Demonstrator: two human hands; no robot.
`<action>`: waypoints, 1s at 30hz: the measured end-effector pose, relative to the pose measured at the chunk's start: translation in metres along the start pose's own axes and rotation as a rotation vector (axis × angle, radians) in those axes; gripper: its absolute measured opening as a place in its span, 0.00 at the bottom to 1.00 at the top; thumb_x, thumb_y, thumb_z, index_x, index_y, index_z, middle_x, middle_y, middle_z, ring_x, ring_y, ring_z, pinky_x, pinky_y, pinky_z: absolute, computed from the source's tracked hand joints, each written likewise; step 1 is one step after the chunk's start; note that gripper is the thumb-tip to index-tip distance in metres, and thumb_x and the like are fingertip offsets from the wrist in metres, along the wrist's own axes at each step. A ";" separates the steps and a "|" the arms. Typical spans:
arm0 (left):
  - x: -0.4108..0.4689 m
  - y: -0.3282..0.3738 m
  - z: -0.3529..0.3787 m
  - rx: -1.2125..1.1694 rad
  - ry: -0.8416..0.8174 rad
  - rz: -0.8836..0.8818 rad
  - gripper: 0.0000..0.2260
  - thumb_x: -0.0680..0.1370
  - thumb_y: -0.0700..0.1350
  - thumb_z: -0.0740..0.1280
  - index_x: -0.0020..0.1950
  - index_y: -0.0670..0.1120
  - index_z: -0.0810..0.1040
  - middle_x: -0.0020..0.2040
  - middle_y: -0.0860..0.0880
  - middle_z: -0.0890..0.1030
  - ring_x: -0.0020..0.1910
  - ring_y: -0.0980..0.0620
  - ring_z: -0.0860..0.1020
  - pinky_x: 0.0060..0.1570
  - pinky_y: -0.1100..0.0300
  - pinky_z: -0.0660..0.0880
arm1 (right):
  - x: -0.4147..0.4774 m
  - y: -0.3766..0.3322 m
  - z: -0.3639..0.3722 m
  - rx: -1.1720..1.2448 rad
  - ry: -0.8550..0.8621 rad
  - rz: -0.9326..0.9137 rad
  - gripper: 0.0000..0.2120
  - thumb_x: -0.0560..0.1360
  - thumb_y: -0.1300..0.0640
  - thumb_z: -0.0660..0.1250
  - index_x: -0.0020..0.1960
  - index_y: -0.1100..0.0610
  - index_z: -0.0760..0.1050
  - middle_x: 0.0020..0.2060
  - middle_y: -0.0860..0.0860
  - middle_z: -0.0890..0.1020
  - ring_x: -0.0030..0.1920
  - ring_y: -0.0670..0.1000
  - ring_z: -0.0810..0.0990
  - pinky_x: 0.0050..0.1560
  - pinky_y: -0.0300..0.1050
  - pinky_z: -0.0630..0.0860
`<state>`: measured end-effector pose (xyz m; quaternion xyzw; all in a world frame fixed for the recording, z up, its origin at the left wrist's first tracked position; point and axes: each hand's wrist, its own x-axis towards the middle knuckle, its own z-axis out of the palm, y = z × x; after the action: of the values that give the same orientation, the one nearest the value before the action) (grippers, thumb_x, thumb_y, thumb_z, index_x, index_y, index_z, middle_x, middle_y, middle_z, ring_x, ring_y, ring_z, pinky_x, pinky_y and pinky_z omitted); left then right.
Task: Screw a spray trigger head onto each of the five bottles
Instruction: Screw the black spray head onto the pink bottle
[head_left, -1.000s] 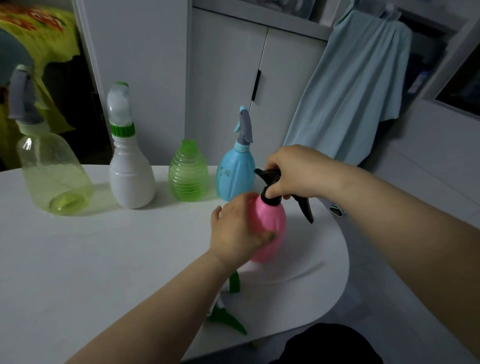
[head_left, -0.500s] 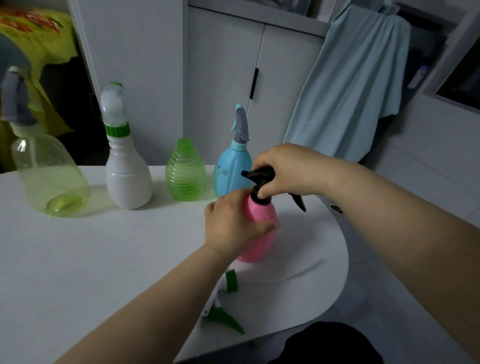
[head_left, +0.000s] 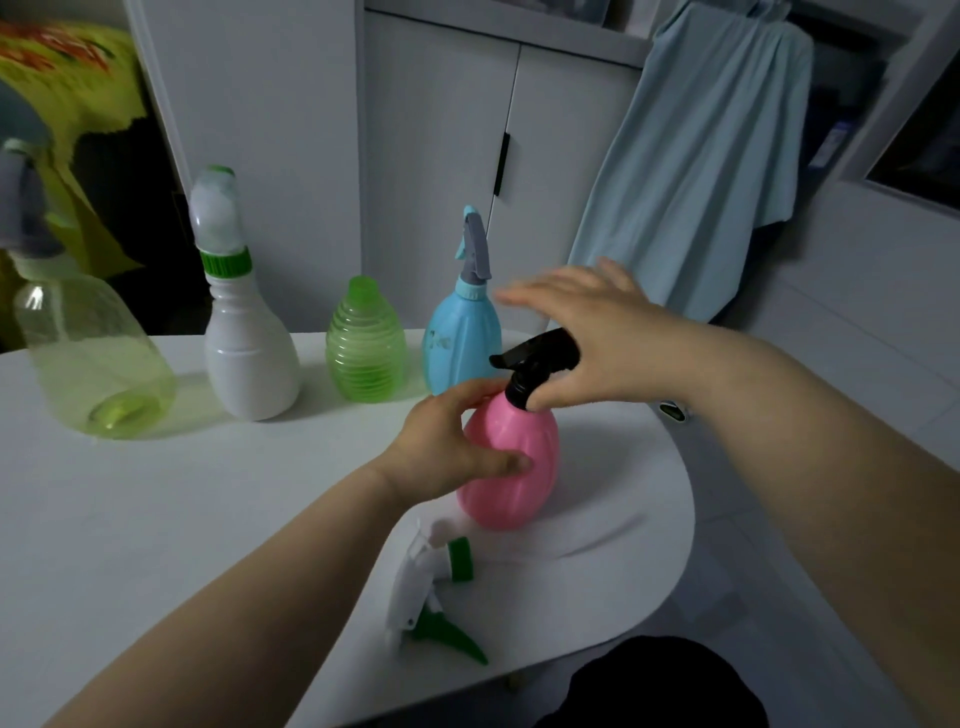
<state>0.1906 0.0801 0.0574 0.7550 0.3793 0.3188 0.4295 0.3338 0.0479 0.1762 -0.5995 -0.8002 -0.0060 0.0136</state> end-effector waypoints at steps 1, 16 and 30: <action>-0.001 0.000 0.000 0.000 0.002 0.001 0.32 0.60 0.47 0.77 0.61 0.54 0.70 0.59 0.51 0.76 0.58 0.53 0.72 0.60 0.59 0.67 | -0.010 0.001 0.002 0.121 0.169 -0.006 0.34 0.63 0.46 0.71 0.66 0.47 0.63 0.64 0.47 0.71 0.67 0.47 0.62 0.69 0.43 0.49; -0.005 -0.008 0.004 -0.061 0.060 0.051 0.30 0.61 0.42 0.76 0.58 0.57 0.70 0.53 0.56 0.75 0.57 0.55 0.72 0.58 0.64 0.66 | -0.015 -0.019 0.108 1.195 0.449 0.230 0.11 0.74 0.58 0.61 0.51 0.43 0.72 0.49 0.42 0.78 0.54 0.42 0.76 0.52 0.28 0.71; 0.007 -0.019 0.003 -0.097 -0.054 0.067 0.30 0.61 0.37 0.76 0.57 0.53 0.68 0.54 0.53 0.74 0.57 0.56 0.71 0.51 0.80 0.65 | -0.002 -0.023 0.120 1.226 0.565 0.297 0.09 0.71 0.52 0.66 0.46 0.39 0.70 0.43 0.34 0.73 0.45 0.32 0.71 0.42 0.15 0.65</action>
<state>0.1908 0.0914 0.0401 0.7539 0.3259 0.3306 0.4649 0.3104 0.0430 0.0566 -0.5622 -0.5342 0.2935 0.5589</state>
